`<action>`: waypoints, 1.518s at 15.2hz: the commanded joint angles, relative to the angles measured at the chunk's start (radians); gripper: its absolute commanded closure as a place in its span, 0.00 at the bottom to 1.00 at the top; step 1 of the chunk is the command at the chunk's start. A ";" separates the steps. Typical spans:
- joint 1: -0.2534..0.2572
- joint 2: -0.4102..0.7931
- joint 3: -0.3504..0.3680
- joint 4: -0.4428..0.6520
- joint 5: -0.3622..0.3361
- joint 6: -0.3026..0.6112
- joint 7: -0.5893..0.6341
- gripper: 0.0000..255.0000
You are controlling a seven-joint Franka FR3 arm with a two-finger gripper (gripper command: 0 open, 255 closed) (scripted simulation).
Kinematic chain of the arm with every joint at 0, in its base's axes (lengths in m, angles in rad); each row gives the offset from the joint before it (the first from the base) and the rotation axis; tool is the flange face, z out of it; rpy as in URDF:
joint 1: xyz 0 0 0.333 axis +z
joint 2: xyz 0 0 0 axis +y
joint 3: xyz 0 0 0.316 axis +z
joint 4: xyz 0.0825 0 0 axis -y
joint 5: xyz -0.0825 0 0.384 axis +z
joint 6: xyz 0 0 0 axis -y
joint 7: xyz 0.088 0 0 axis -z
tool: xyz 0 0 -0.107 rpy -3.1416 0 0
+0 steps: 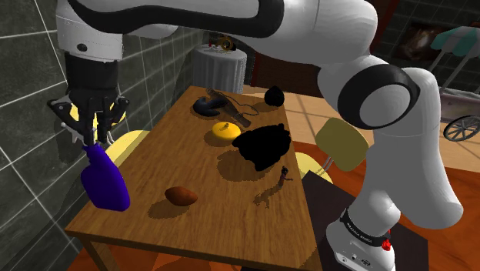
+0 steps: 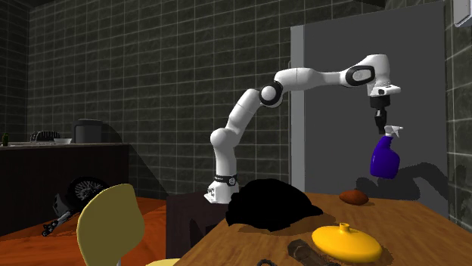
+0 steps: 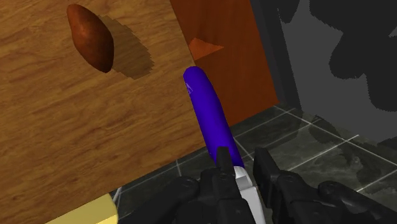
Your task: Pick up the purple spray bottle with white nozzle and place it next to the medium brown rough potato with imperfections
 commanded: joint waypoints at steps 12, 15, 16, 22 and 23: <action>0.002 -0.029 0.000 -0.220 0.009 0.188 -0.036 1.00; 0.002 -0.028 0.000 -0.257 0.012 0.226 -0.044 1.00; 0.003 -0.026 0.001 -0.271 0.013 0.242 -0.047 1.00; 0.003 -0.026 0.001 -0.271 0.013 0.242 -0.047 1.00; 0.003 -0.026 0.001 -0.271 0.013 0.242 -0.047 1.00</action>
